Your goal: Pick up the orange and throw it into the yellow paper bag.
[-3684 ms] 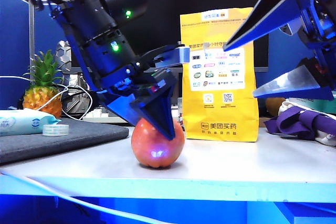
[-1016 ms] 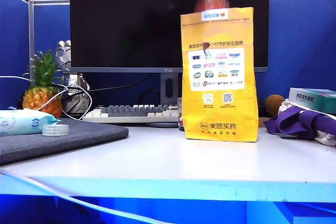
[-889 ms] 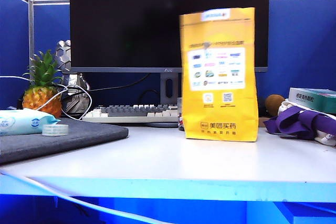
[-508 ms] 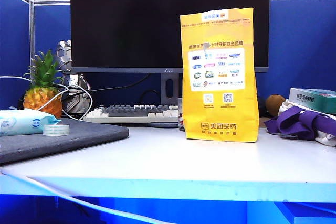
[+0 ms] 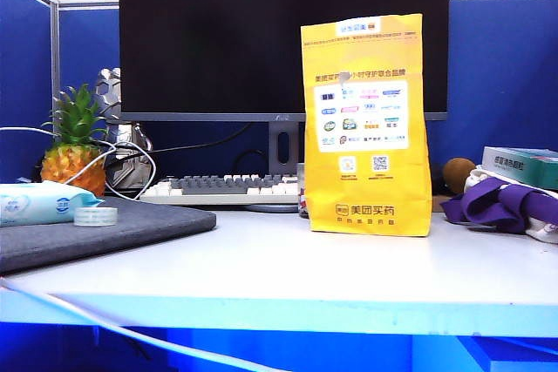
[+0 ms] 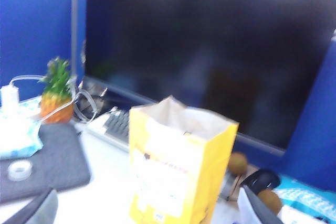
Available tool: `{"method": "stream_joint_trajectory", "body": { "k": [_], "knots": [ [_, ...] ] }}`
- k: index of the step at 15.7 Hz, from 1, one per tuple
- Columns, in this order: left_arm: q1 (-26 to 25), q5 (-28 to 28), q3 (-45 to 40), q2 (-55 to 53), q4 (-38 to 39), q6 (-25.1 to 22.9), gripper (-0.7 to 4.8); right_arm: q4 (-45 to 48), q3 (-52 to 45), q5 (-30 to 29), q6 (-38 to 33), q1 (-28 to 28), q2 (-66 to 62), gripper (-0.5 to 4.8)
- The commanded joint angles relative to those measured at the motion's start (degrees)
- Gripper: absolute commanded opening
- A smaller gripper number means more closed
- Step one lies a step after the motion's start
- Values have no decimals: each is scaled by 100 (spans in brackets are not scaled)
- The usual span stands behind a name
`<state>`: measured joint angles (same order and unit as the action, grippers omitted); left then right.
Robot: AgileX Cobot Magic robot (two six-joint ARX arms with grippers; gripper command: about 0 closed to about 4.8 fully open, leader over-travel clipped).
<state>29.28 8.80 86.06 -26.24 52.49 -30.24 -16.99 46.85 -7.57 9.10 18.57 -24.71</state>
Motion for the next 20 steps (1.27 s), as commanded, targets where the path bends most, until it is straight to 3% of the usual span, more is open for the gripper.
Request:
{"method": "stream_joint_trajectory", "body": {
  "k": [1,3,4,6,8,12,13,14,15,20],
  "knots": [
    [-94,772,-1451,1530,55,1032,479,116,-146,0,17,2,0,479],
    [-450,542,-2406,2122,-46,1447,479,153,-365,2,17,0,2,479],
    [-844,214,-3010,2197,-289,1425,479,278,-632,-9,15,2,-7,479],
    [-1453,-874,-3775,2181,-1176,1648,479,654,-1102,-125,11,2,-26,479],
    [-1878,-1294,-4544,2181,-2177,1784,479,1270,-1646,-157,-155,4,-33,479],
    [-2031,-1399,-5582,2184,-2889,2409,479,2369,-2706,-155,-487,7,-33,479],
    [-2031,-1355,-5584,2179,-3060,2789,479,2387,-2841,-155,-496,7,-31,479],
    [-2031,-1357,-5589,2173,-3112,3480,479,2339,-2933,-151,-616,4,-28,479],
    [-2031,-1432,-5661,2173,-3187,3698,479,2380,-2962,-155,-693,9,-28,479],
    [-2031,-1419,-6518,2175,-3379,4015,479,2581,-2977,-131,-756,0,-28,479]
  ]
}}
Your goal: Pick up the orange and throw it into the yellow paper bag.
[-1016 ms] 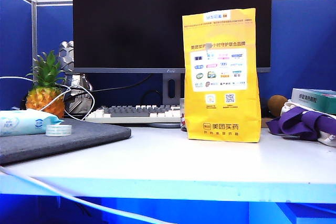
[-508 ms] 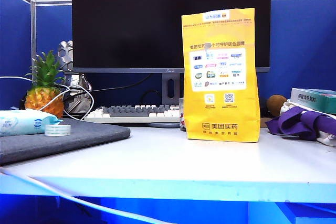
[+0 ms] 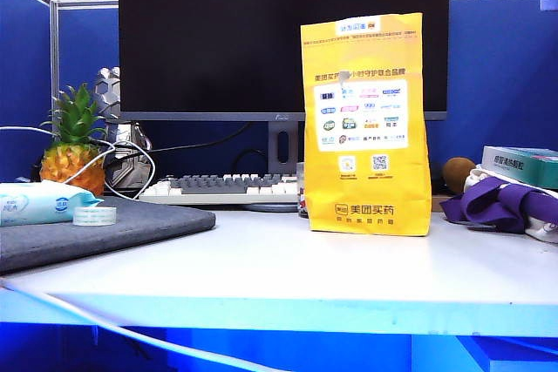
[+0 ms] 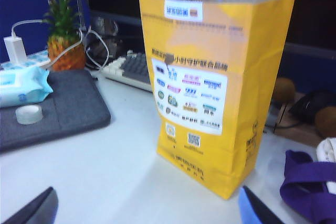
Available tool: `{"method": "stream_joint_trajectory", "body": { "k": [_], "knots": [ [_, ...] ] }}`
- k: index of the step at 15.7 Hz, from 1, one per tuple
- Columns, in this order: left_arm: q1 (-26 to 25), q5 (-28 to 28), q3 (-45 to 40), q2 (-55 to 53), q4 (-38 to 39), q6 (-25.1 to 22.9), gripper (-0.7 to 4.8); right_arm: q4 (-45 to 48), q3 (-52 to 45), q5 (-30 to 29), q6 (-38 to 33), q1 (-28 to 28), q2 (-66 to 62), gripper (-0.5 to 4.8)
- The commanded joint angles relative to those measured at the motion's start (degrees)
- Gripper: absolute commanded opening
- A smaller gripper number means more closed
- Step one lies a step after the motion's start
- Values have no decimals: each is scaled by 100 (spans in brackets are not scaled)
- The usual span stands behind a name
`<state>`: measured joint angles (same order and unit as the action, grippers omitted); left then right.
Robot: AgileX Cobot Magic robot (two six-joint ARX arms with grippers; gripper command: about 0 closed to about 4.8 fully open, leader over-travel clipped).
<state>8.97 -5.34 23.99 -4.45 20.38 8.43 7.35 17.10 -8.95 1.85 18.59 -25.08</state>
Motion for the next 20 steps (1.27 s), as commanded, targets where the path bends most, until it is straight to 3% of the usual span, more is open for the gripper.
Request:
{"method": "stream_joint_trajectory", "body": {
  "k": [1,6,9,13,20],
  "knots": [
    [0,-7,-520,-4,-212,77,479,151,-42,7,-33,-2,9,479],
    [0,-153,-914,2,-389,-83,479,-181,-214,4,-35,-2,11,479],
    [0,-133,-911,4,-470,428,479,-474,-214,2,-35,-2,15,479],
    [-2,-136,-914,4,-68,446,479,-551,-221,2,-35,15,57,479],
    [-7,-136,-914,4,-72,402,479,-584,-826,-15,-35,-321,1989,479]
  ]
}}
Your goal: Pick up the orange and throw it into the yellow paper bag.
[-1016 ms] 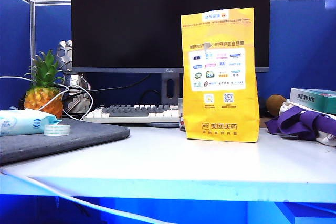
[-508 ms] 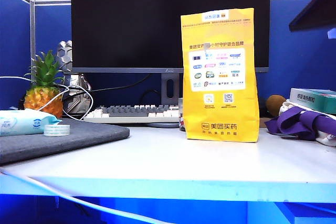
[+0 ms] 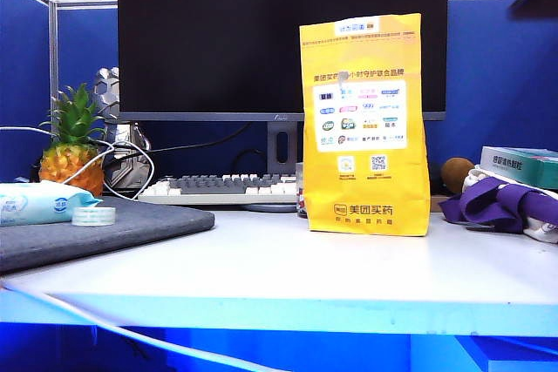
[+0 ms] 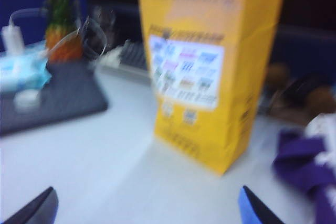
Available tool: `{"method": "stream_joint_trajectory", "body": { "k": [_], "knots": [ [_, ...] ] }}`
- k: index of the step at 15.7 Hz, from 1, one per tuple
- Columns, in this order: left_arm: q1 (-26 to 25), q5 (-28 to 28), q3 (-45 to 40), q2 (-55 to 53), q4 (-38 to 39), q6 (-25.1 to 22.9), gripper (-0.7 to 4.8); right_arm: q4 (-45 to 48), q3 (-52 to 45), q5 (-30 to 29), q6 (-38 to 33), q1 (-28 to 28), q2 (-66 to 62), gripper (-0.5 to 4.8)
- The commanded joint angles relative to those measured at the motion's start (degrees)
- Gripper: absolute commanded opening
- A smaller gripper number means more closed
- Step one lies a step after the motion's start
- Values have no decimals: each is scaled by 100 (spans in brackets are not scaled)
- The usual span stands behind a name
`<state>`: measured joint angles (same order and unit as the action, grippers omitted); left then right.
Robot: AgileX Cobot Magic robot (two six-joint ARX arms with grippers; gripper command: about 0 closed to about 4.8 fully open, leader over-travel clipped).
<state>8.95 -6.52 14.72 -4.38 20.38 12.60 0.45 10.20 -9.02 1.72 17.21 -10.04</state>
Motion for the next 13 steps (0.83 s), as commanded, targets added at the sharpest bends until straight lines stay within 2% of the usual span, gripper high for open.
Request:
{"method": "stream_joint_trajectory", "body": {
  "k": [1,3,8,13],
  "knots": [
    [-2,-17,13,-2,-72,-15,479,105,-249,4,-22,-339,787,479],
    [-4,-17,13,0,-66,-15,479,101,-376,13,-22,-686,997,479],
    [-4,-15,13,7,-63,-15,479,79,-723,-7,-22,-708,997,479],
    [-2,-17,13,7,-66,-15,479,-634,-748,7,-22,-704,997,479]
  ]
}}
